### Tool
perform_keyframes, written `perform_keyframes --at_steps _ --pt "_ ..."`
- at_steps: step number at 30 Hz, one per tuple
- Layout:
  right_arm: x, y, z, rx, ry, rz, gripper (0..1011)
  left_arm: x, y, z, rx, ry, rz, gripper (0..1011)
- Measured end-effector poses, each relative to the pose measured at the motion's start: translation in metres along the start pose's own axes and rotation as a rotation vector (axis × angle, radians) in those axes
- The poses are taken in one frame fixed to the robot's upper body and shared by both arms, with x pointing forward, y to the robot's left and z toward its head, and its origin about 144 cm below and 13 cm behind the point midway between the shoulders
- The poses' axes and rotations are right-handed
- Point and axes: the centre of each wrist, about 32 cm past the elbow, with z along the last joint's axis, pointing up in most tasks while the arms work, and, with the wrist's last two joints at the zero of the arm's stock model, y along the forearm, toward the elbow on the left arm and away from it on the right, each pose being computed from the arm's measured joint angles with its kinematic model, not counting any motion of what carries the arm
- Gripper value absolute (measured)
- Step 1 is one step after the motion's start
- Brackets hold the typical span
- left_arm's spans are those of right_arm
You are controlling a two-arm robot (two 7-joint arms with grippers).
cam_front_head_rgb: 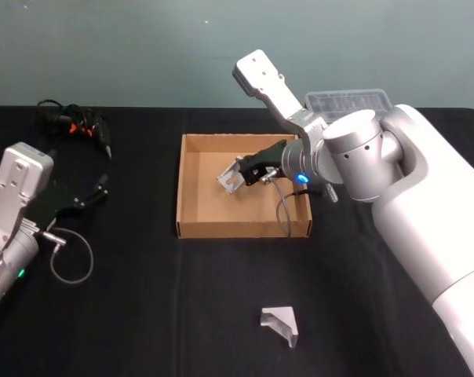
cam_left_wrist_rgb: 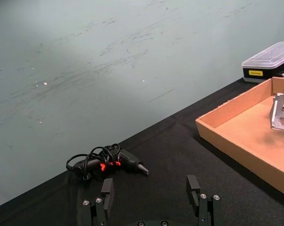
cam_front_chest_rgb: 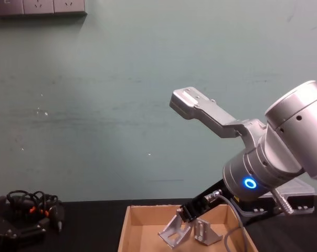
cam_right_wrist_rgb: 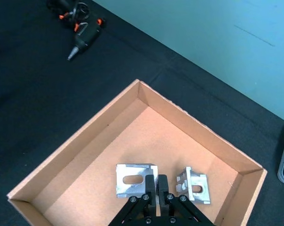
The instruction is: Use one hand to pick up the angle iron from the table and place it into the box.
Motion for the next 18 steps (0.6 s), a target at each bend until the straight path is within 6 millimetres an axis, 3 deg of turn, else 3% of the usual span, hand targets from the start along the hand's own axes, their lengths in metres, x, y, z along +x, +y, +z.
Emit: perform_keyframes --at_steps 14,18 --pt "0.0001 0.0023 -0.0013 -0.007 0.006 -0.009 45 0.0000 0.0000 0.0000 0.000 0.000 0.000 1011" --pt "0.0000 0.0019 -0.0011 -0.006 0.006 -0.008 134 0.0000 0.0000 0.0000 0.000 0.000 0.000 1011"
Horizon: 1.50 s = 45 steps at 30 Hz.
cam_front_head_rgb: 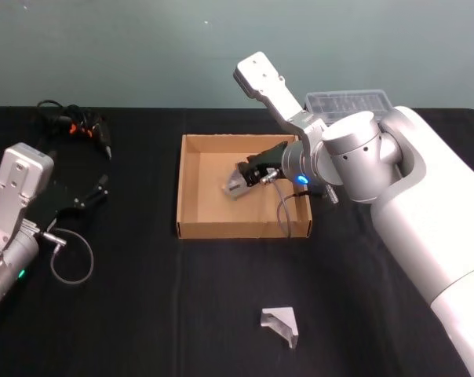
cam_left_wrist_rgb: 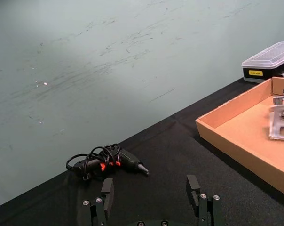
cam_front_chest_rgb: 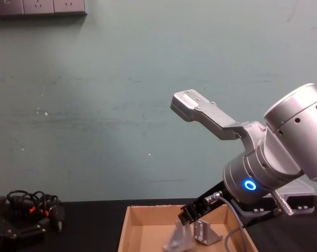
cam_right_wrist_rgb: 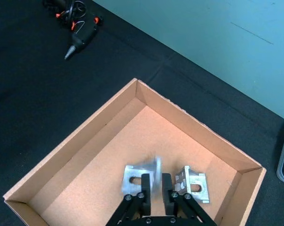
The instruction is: Use one hand to pick up the angle iron from the table and place it into the box.
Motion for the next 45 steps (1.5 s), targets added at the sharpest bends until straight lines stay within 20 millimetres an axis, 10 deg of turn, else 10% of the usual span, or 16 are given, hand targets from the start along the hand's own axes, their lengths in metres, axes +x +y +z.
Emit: perform_keyframes --at_steps 27,45 --pt "-0.001 -0.002 0.000 0.005 -0.001 0.006 947 0.000 0.000 0.000 0.000 0.000 0.000 1011" --pt "-0.009 -0.074 -0.013 0.027 -0.020 0.061 1004 0.000 0.000 0.000 0.000 0.000 0.000 1011"
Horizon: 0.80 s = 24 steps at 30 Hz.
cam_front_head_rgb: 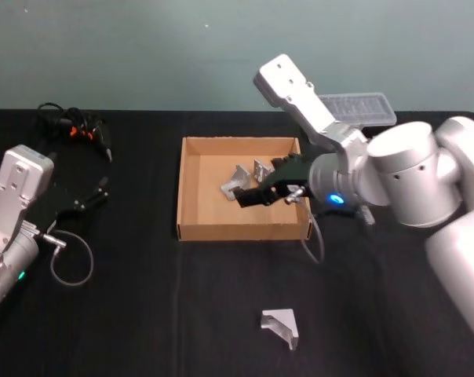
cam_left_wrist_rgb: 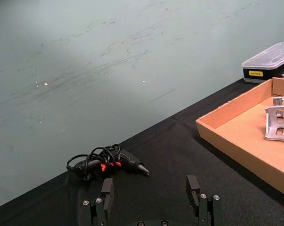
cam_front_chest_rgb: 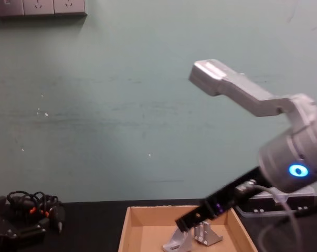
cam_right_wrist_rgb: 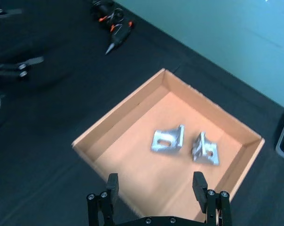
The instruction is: Use one hand to pick up the angle iron from the table and place it into the box.
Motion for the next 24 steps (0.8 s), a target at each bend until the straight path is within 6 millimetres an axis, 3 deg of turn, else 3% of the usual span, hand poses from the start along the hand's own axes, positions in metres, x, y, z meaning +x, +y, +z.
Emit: perform_keyframes --at_steps 13,24 --pt "-0.011 -0.057 -0.036 -0.086 -0.011 0.158 1004 0.000 0.000 0.000 0.000 0.000 0.000 1011" --pt "-0.018 -0.072 -0.063 -0.149 -0.046 0.266 1004 0.000 0.000 0.000 0.000 0.000 0.000 1011"
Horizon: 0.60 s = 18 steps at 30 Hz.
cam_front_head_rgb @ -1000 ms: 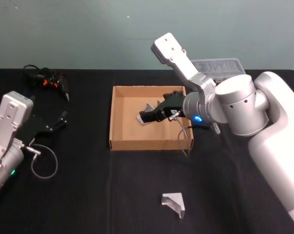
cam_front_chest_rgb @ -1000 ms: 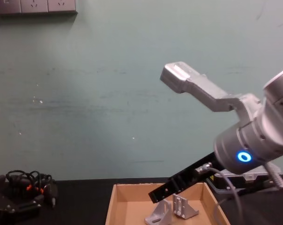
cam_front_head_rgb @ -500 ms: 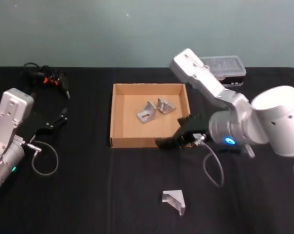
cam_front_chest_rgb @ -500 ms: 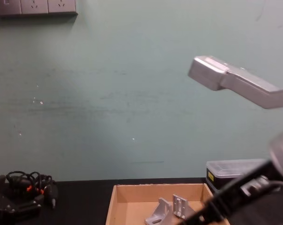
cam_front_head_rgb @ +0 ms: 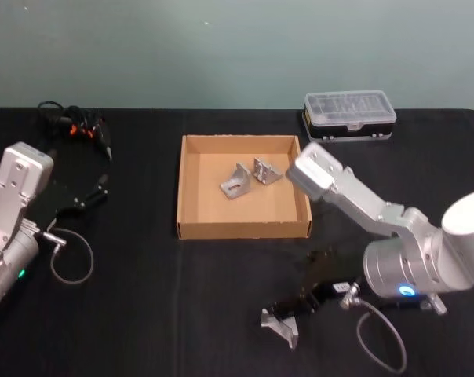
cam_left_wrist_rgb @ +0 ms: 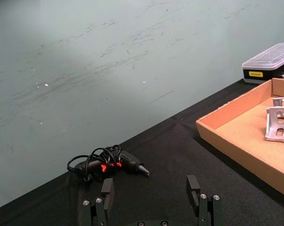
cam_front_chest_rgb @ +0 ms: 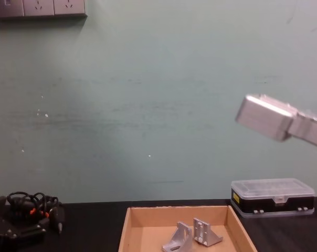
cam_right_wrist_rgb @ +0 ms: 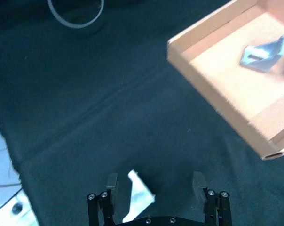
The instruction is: Use one hand to pick up the angle iron from the table and place it into the box.
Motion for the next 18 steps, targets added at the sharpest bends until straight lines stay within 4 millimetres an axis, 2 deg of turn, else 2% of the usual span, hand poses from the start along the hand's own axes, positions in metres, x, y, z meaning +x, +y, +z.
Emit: perform_keyframes --at_steps 9,18 --pt "-0.004 0.005 -0.010 -0.037 -0.036 0.061 1004 0.000 0.000 0.000 0.000 0.000 0.000 1011" --pt "-0.005 0.015 -0.010 -0.089 -0.046 0.043 1004 0.000 0.000 0.000 0.000 0.000 0.000 1011"
